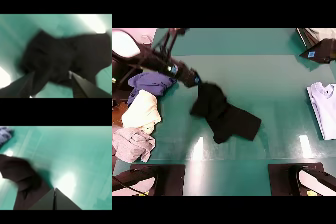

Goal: Fold the shirts.

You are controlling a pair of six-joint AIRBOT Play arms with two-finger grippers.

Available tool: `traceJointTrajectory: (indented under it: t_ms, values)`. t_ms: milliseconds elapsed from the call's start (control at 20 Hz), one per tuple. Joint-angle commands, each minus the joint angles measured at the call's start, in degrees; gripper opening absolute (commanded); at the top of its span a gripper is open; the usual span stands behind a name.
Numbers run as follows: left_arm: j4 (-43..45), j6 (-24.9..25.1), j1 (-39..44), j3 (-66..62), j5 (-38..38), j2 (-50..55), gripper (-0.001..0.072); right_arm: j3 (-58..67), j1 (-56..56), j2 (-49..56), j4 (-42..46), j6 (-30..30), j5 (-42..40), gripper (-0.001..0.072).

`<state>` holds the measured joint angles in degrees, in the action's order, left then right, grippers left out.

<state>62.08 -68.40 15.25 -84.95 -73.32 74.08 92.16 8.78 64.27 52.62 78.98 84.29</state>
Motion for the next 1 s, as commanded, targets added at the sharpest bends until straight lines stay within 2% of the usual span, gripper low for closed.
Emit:
traceJointTrajectory:
  t_ms: [0,100,250,350,500,650,900,950]
  values:
    - [3.30,-4.72,-6.67,9.42,-1.46,-0.04,0.0554,-4.07,0.02,-0.02,-0.07,0.02,1.62,0.0021]
    - [0.00,-4.66,-10.99,12.41,-2.64,-0.04,0.0554,-6.40,0.02,-0.02,-0.09,0.02,1.64,0.0021]
    - [-3.50,-3.13,-14.45,18.80,-0.61,-0.04,0.0554,-9.46,0.02,-0.02,-0.11,0.02,1.53,0.0022]
    - [-4.33,-1.66,-14.38,24.48,4.24,-0.04,0.0554,-11.26,0.02,-0.02,-0.11,0.02,1.18,0.0021]
    - [-11.43,2.93,-14.29,31.93,13.22,-0.04,0.0554,-13.68,0.02,-0.02,-0.13,0.02,0.57,0.0021]
    - [-17.53,6.97,-14.29,34.42,17.53,-0.02,0.0552,-15.39,0.02,0.00,-0.11,0.02,0.11,0.0021]
    - [-17.97,6.93,-14.29,34.51,16.72,3.30,0.0551,-15.61,0.02,-0.02,-0.13,0.02,0.02,0.0022]
    - [-18.58,6.91,-14.29,34.51,16.37,3.65,0.0435,-15.61,0.02,-0.02,-0.11,0.02,0.13,0.0021]
